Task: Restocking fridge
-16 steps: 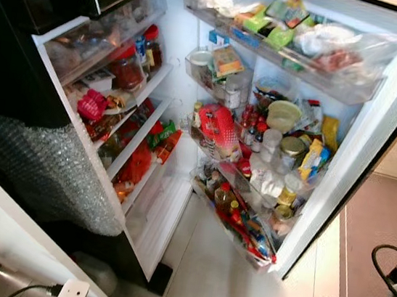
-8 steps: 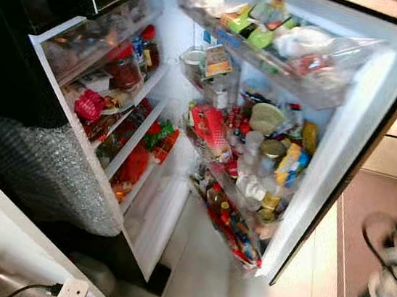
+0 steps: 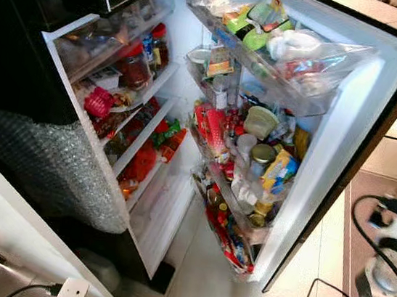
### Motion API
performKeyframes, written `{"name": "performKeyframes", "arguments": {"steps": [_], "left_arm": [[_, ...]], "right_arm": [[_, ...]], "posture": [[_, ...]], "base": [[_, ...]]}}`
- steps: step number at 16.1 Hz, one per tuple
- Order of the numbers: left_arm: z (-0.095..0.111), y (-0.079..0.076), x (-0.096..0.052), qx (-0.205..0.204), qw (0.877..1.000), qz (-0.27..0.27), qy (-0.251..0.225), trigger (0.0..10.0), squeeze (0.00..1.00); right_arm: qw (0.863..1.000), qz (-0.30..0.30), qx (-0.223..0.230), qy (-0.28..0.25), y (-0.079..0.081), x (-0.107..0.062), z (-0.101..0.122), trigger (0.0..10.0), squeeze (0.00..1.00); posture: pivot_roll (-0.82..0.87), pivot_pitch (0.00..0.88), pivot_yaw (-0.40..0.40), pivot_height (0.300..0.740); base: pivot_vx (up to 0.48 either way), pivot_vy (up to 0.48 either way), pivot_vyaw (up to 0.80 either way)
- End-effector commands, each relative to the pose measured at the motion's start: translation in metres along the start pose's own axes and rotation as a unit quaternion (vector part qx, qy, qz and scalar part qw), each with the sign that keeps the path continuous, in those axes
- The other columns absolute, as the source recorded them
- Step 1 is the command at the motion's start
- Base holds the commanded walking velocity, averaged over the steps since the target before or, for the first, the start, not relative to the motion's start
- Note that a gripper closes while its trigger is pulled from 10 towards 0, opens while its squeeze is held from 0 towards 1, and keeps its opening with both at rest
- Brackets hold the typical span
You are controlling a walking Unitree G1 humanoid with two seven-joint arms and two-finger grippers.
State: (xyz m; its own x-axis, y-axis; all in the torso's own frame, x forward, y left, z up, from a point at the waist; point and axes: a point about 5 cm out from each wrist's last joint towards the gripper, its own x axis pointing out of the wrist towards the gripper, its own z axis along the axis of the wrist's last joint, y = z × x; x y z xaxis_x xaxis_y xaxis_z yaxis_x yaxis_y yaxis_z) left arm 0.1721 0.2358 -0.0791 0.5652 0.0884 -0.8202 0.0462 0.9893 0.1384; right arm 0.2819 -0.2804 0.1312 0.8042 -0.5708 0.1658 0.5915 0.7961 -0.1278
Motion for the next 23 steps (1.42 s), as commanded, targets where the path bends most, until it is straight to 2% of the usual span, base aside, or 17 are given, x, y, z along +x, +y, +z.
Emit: {"name": "performKeyframes", "arguments": {"steps": [1, 3, 4, 5, 8, 9, 12, 14, 17, 18, 23], "left_arm": [[-0.005, 0.005, -0.001, 0.001, 1.000, 0.005, 0.011, 10.0, 0.00], [-0.005, 0.006, -0.001, 0.001, 1.000, 0.006, 0.011, 10.0, 0.00], [-0.005, 0.006, -0.001, 0.000, 1.000, 0.007, 0.011, 10.0, 0.00], [-0.005, 0.006, -0.001, -0.001, 1.000, 0.007, 0.011, 10.0, 0.00], [-0.004, 0.006, -0.001, -0.001, 1.000, 0.008, 0.009, 10.0, 0.00], [-0.004, 0.005, -0.001, -0.002, 1.000, 0.008, 0.008, 10.0, 0.00], [-0.004, 0.004, -0.001, -0.006, 1.000, 0.007, 0.008, 10.0, 0.00], [-0.004, 0.003, -0.001, -0.007, 1.000, 0.006, 0.007, 10.0, 0.00], [-0.004, 0.002, -0.001, -0.011, 1.000, 0.007, 0.007, 10.0, 0.00], [-0.004, 0.002, -0.001, -0.011, 1.000, 0.007, 0.008, 10.0, 0.00], [-0.005, 0.000, -0.001, -0.011, 1.000, 0.005, 0.008, 10.0, 0.00]], "right_arm": [[0.999, 0.034, 0.023, -0.019, 0.010, 0.001, 0.013, 10.0, 0.00], [0.996, 0.079, 0.032, -0.029, 0.023, -0.001, 0.021, 10.0, 0.00], [0.989, 0.132, 0.033, -0.055, 0.038, -0.005, 0.032, 10.0, 0.00], [0.985, 0.158, 0.036, -0.066, 0.046, -0.008, 0.038, 10.0, 0.00], [0.965, 0.246, 0.059, -0.071, 0.072, -0.019, 0.052, 10.0, 0.00], [0.938, 0.332, 0.058, -0.087, 0.095, -0.032, 0.063, 10.0, 0.00], [0.883, 0.457, 0.057, -0.089, 0.127, -0.062, 0.072, 10.0, 0.00], [0.869, 0.483, 0.065, -0.081, 0.136, -0.072, 0.072, 10.0, 0.00], [0.819, 0.566, 0.067, -0.065, 0.146, -0.093, 0.071, 10.0, 0.00], [0.810, 0.580, 0.064, -0.062, 0.146, -0.096, 0.070, 10.0, 0.00], [0.807, 0.586, 0.060, -0.047, 0.130, -0.089, 0.067, 10.0, 0.00]], "posture": [[-0.24, 0.033, 0.087, 0.740], [-0.24, 0.036, 0.087, 0.740], [-0.24, 0.033, 0.089, 0.740], [-0.24, 0.033, 0.087, 0.740], [-0.24, 0.036, 0.086, 0.740], [-0.24, 0.035, 0.084, 0.740], [-0.24, 0.032, 0.076, 0.740], [-0.24, 0.031, 0.071, 0.740], [-0.24, 0.024, 0.066, 0.740], [-0.24, 0.024, 0.066, 0.740], [-0.25, 0.009, 0.051, 0.740]], "base": [[0.000, 0.000, 0.00], [0.000, 0.000, 0.00], [0.000, 0.000, 0.00], [0.000, 0.000, 0.00], [0.000, 0.000, 0.00], [0.000, 0.000, 0.00], [0.000, 0.000, 0.00], [0.000, 0.000, 0.00], [0.000, 0.000, 0.00], [0.000, 0.000, 0.00], [0.000, 0.000, 0.00]]}}
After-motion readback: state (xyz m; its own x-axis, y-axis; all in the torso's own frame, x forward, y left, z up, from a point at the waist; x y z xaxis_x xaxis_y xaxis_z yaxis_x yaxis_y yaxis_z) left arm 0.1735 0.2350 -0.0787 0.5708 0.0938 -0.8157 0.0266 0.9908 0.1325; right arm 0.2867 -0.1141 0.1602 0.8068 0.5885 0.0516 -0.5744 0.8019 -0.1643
